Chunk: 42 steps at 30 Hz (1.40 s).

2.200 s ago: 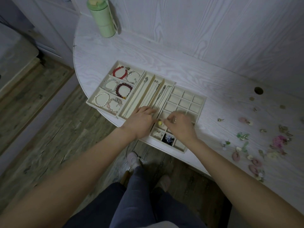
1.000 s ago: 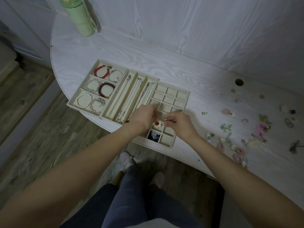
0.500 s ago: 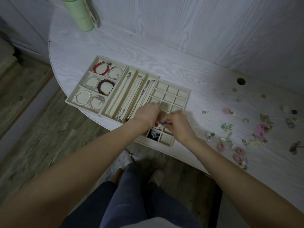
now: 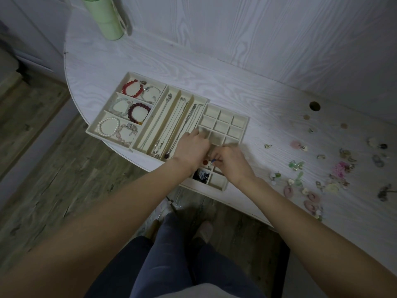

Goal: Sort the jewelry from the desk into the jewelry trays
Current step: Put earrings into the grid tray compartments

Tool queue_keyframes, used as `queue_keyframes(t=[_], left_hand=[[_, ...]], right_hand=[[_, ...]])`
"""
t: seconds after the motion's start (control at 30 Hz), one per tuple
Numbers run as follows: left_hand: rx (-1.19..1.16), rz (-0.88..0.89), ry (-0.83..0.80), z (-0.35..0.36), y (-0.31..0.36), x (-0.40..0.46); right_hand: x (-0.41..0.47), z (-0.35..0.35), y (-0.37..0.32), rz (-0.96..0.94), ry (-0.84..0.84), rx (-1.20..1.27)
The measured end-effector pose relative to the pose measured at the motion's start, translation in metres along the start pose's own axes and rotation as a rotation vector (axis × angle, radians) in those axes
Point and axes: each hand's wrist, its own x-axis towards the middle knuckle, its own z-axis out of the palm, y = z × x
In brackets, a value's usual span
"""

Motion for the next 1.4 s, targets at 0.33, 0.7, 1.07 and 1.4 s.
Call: queue_keyframes(t=[0.33,0.7,1.07,1.4], left_hand=[[0.080,0.126,-0.034,-0.009,-0.010,-0.019],[0.172,0.237,-0.119,-0.005,-0.018,-0.024],[0.173,0.240,-0.119,-0.007,-0.020,-0.027],[-0.018,0.133,-0.188,-0.003,-0.020,-0.023]], right_hand=[[0.002,0.000,-0.006,-0.033,-0.001,-0.046],[0.003,-0.002,-0.009,-0.120,-0.016,-0.147],[0.002,0.003,-0.016,-0.146,-0.023,-0.269],[0.002,0.009,-0.008,-0.079,-0.005,-0.140]])
